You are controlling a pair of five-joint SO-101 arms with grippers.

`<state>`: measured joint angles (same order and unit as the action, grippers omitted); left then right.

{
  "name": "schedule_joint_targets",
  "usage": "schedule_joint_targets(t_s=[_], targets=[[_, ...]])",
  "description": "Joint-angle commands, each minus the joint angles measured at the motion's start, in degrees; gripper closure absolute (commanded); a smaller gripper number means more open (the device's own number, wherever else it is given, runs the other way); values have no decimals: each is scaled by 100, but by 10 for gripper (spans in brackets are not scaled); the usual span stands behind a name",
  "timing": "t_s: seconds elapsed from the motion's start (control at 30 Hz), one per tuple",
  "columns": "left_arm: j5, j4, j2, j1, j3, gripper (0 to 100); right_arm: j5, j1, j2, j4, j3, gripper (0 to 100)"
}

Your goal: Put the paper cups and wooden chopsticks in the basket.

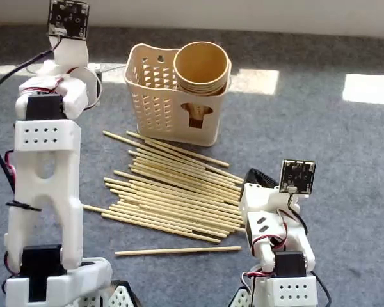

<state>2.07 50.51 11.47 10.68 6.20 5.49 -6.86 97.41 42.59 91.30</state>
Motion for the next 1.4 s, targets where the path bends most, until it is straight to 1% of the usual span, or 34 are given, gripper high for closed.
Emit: schedule_joint_targets(t_s=[0.0,0.13,0.27,0.4,0.6,0.77,1.1,1.23,1.37], targets=[[-440,-598,-312,268,4,944,-70,40,40,-136,-31,992],[-484,-870,-936,224,-4,944,-70,40,40,-136,-31,992],[-484,-1187,-1455,-13,-4,944,-70,40,40,-136,-31,992],[-484,-1187,-1745,-409,-4,944,-70,40,40,-136,-31,992],[-484,-1169,-1763,-927,48,947,-70,40,40,-136,-31,992],[-484,-765,-1754,-1112,101,947,-70,40,40,-136,-31,992],[-484,26,-1736,-1103,57,947,-70,40,40,-136,-31,992],[-484,237,-1727,-1015,48,947,-70,40,40,-136,-31,992],[-492,510,-1288,-716,92,947,-70,40,40,-136,-31,992]])
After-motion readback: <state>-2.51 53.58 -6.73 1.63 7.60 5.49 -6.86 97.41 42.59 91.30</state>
